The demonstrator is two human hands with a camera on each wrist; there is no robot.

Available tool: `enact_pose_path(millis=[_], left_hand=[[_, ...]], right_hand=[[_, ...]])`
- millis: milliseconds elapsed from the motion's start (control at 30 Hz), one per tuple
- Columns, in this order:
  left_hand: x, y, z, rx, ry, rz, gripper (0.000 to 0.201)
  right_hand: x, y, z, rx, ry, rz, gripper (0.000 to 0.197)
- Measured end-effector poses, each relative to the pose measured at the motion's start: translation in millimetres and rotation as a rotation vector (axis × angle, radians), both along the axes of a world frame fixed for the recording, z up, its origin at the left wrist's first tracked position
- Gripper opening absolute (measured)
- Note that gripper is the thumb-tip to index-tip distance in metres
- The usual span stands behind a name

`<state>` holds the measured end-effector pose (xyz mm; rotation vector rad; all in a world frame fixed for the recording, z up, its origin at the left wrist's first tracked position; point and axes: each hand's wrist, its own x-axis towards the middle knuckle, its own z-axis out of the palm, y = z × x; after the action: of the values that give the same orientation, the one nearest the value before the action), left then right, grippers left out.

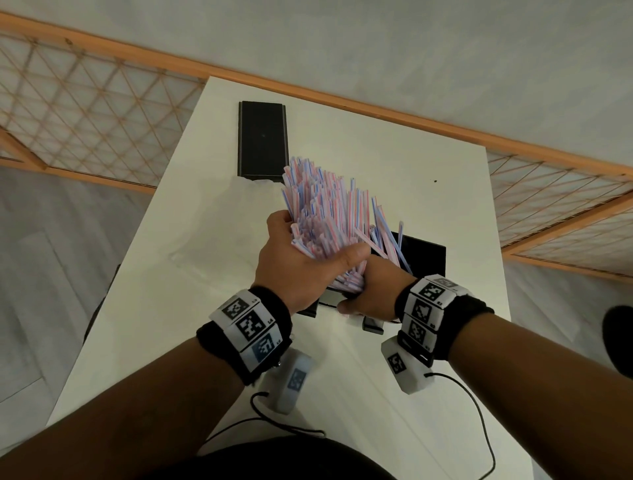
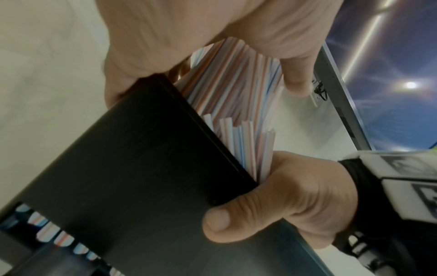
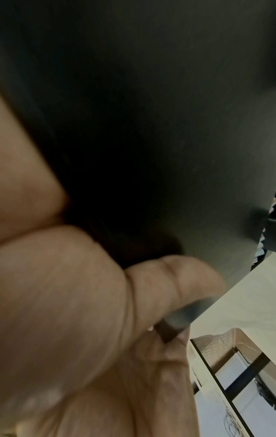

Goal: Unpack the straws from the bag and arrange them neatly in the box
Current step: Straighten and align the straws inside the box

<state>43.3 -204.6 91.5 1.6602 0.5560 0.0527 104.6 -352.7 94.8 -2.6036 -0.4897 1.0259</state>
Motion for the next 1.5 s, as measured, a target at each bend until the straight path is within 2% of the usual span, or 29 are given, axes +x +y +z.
enact_pose_path(millis=[67, 200, 300, 433, 500, 633, 767, 833, 1033, 1200, 1333, 1400, 1500], left_hand=[[-0.3, 0.7, -1.2, 0.007, -0.005, 0.012, 0.099], [-0.1, 1.0, -3.1, 0.083, 0.010, 0.001, 0.083], [-0.3, 2.2, -10.7, 0.135, 0.041, 0.000, 0.074], [-0.9, 3.4, -19.9, 0.166, 0.045, 0.005, 0.071], [-0.2, 2.3, -21.9, 0.148, 0.029, 0.016, 0.073], [2.0, -0.8, -26.8, 0.096, -0.047, 0.017, 0.097], [5.0, 2.3, -33.3, 0.085, -0.106, -0.016, 0.104], [5.7, 4.1, -36.9, 0.075, -0.118, -0.037, 0.106], [4.7, 5.6, -45.0, 0.068, -0.146, -0.072, 0.107], [4.1, 4.2, -43.1, 0.051, -0.190, -0.078, 0.101], [2.7, 1.5, -42.1, 0.053, -0.205, -0.093, 0.084], [1.7, -0.1, -43.9, 0.092, -0.212, -0.099, 0.092], [1.4, -1.0, -50.4, 0.098, -0.241, -0.109, 0.106]], right_hand=[[-1.4, -1.3, 5.1, 0.063, -0.009, -0.020, 0.052], [-3.5, -5.7, 8.7, 0.176, -0.056, -0.034, 0.052], [-4.6, -15.5, 8.9, 0.129, -0.171, -0.037, 0.052], [-10.3, -38.2, 8.0, 0.036, -0.392, -0.094, 0.080], [-16.1, -44.2, 8.7, 0.023, -0.384, -0.138, 0.072], [-25.5, -41.5, 1.0, -0.056, -0.145, -0.052, 0.045], [-15.7, -38.9, -2.6, -0.070, -0.144, -0.011, 0.035], [-10.0, -40.3, -2.1, -0.060, -0.117, 0.002, 0.033], [-6.0, -25.7, -13.2, -0.194, -0.065, 0.094, 0.033], [4.0, -13.2, -19.5, -0.248, 0.005, 0.106, 0.036], [6.2, -11.4, -22.3, -0.221, 0.062, 0.114, 0.037], [6.6, -11.7, -22.6, -0.171, 0.063, 0.113, 0.040], [4.2, -13.1, -20.7, -0.116, -0.004, 0.122, 0.024]])
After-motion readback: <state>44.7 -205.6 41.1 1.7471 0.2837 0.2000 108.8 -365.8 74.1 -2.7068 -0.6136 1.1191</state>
